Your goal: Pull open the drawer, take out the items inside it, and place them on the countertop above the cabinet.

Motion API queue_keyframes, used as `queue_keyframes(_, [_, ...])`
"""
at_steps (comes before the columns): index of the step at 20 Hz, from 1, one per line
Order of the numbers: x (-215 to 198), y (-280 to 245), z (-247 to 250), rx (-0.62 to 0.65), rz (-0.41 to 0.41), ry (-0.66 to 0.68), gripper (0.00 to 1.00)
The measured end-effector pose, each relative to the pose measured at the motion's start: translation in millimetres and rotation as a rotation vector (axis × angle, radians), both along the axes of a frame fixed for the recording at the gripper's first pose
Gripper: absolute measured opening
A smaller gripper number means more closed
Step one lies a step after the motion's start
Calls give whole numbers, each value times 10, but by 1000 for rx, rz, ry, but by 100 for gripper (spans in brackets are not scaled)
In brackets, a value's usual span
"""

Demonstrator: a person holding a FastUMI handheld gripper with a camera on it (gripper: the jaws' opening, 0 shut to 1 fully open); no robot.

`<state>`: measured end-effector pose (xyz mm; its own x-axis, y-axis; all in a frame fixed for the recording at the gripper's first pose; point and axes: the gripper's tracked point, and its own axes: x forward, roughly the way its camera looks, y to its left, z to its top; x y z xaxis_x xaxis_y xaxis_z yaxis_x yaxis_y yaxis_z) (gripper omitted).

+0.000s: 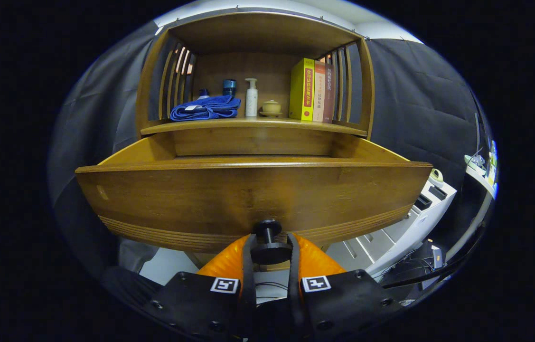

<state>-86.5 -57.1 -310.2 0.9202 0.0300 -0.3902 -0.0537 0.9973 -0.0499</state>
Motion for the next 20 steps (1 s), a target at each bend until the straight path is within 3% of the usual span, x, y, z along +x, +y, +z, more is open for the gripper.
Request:
queue_keyframes(7, [-109,-40,17,11,-20,-15,35])
queue_keyframes(10, [-87,-36,16,-14,-20,-33,46])
queue_keyframes(15, [-51,-76,274,-10,-30,-79,55])
queue_keyframes(18, [-38,-119,543,8,-29,-103,89])
queue_keyframes(20, [-20,-167,724,31,-39,-107,95])
